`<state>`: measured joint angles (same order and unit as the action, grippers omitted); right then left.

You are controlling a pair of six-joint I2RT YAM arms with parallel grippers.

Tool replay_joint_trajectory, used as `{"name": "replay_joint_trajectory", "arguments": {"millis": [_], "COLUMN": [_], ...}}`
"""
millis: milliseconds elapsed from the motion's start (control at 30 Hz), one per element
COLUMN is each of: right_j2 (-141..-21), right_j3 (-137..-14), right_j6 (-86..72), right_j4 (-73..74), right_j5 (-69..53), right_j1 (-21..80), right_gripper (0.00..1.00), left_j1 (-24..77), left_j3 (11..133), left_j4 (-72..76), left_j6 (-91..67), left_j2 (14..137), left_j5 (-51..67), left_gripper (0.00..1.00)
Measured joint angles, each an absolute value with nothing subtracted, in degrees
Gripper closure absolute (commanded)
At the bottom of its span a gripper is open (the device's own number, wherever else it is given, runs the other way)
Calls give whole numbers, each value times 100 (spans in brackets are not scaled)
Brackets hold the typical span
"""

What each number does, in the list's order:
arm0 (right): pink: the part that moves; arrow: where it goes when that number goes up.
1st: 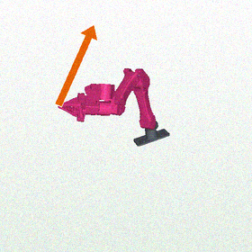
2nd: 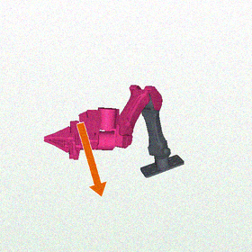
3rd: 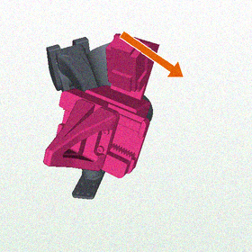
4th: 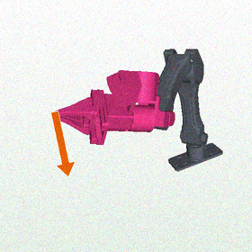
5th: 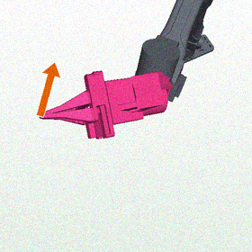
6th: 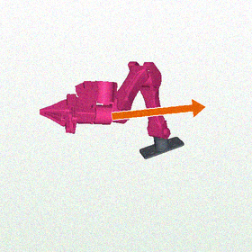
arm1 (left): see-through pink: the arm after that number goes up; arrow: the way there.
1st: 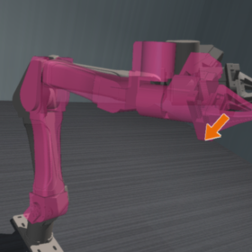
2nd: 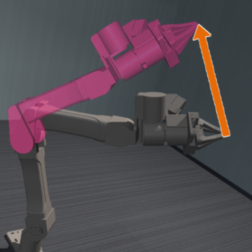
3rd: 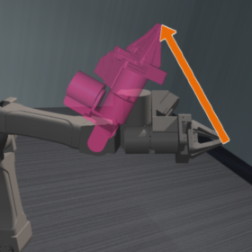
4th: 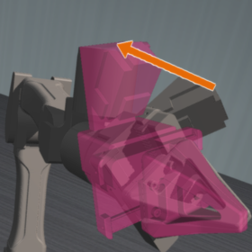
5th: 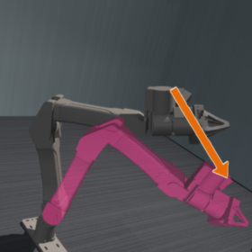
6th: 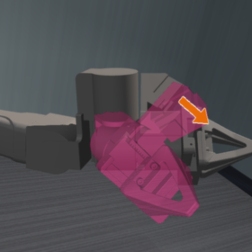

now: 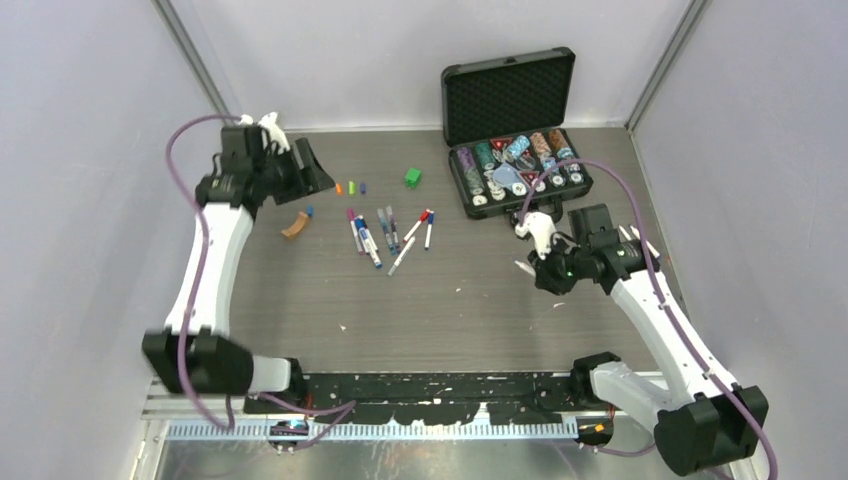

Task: Open the pen caps
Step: Place the pen at the center of the board.

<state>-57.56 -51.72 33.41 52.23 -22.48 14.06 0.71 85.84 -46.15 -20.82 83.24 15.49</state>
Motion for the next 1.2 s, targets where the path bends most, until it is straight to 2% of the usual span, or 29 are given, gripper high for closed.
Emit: {"name": "replay_joint_trajectory", "arguments": {"millis": [133, 200, 300, 667, 900, 1033, 1200], "right_j2": [-5498, -5369, -5328, -5590, -6084, -6375, -6643], "right_j3": [-4753, -4504, -4281, -3835, -3798, -3684, -3494], "right_j6": [3463, 3579, 3776, 4657, 4783, 4713, 4606], "right_j4": [5542, 5747, 5959, 6211, 5935, 5540, 5122], "right_j5": [-1592, -1262, -945, -307, -237, -248, -287], "right_j1": [952, 681, 405, -851, -1135, -1138, -1138], "right_gripper": [100, 100, 100, 98, 93, 90, 78], "left_j1": [62, 64, 62, 62, 62, 62, 62], "left_j3": [7107, 6200, 5485, 4554, 4519, 4519, 4519], "left_j4": [-3741, -3400, -3369, -3496, -3406, -3406, -3406], "left_j6": [-2418, -2604, -2633, -2202, -2202, -2204, -2202], "left_j2": [6608, 5787, 5221, 4445, 4486, 4532, 4530], "left_j5": [2392, 2749, 2954, 2705, 2709, 2709, 2705], "left_gripper": [17, 16, 16, 12, 12, 12, 12]}}
